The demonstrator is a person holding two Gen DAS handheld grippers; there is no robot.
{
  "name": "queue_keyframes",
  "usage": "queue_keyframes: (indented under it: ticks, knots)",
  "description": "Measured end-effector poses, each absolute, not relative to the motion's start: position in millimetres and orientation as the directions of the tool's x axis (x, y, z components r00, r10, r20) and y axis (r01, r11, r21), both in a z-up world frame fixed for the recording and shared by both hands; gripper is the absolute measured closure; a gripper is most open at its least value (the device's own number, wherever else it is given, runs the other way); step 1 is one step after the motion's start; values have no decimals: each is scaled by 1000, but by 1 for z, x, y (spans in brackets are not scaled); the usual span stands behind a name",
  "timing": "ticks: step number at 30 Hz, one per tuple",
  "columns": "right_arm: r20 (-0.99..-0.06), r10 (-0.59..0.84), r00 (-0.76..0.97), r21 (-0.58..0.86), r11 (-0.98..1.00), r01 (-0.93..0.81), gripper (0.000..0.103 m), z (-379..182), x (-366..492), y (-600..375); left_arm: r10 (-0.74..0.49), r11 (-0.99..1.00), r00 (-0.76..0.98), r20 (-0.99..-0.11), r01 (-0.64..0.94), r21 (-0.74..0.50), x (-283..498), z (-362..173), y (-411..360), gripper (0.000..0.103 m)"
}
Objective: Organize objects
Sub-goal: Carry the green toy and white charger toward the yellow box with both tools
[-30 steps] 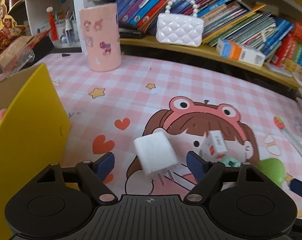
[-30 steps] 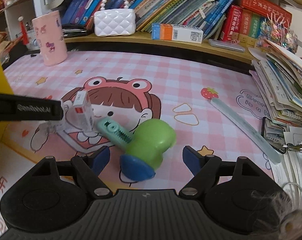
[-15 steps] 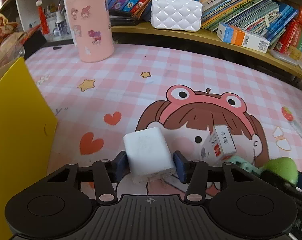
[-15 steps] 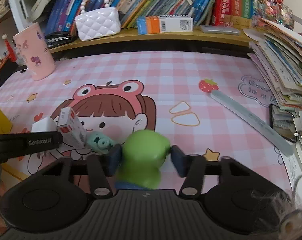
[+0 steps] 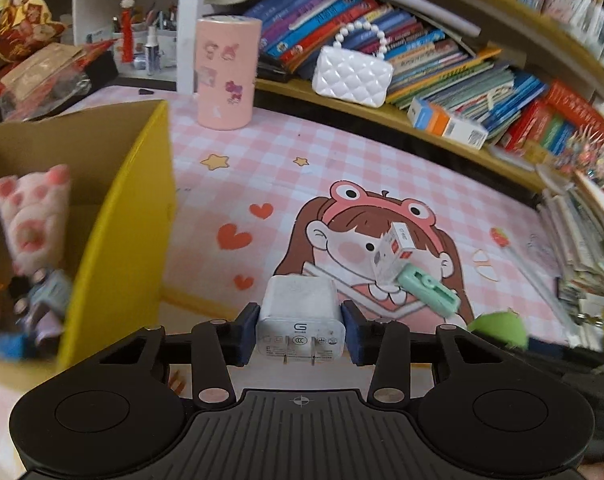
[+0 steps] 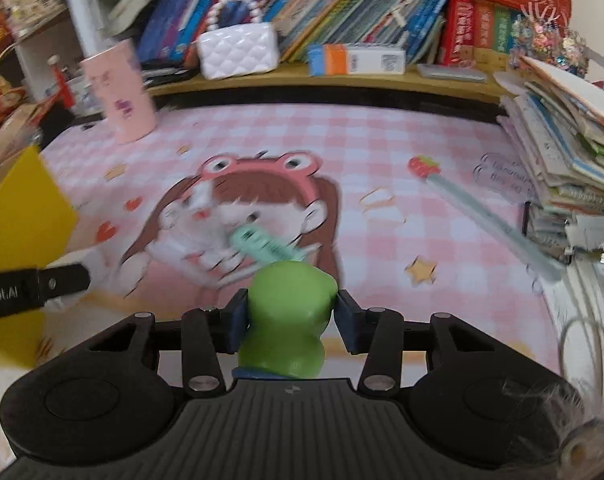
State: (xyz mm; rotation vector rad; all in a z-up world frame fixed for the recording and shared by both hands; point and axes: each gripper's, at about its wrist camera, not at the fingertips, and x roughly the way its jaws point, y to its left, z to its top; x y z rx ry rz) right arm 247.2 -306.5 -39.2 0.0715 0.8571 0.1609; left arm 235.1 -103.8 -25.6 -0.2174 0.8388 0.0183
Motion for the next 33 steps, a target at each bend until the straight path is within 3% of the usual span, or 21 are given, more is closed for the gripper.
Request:
queue_keyframes:
  ticks: [11,33]
  knots:
    - [-763,258,593,123,958,-258,60,-28,183,-244,-112,976,698,-707,-56,-210,169,-10,-73,61]
    - [-747,286,600,89,937,-337,60,-9,95,-124,-148,961,733,-664,-53,-272,71,2,34,61]
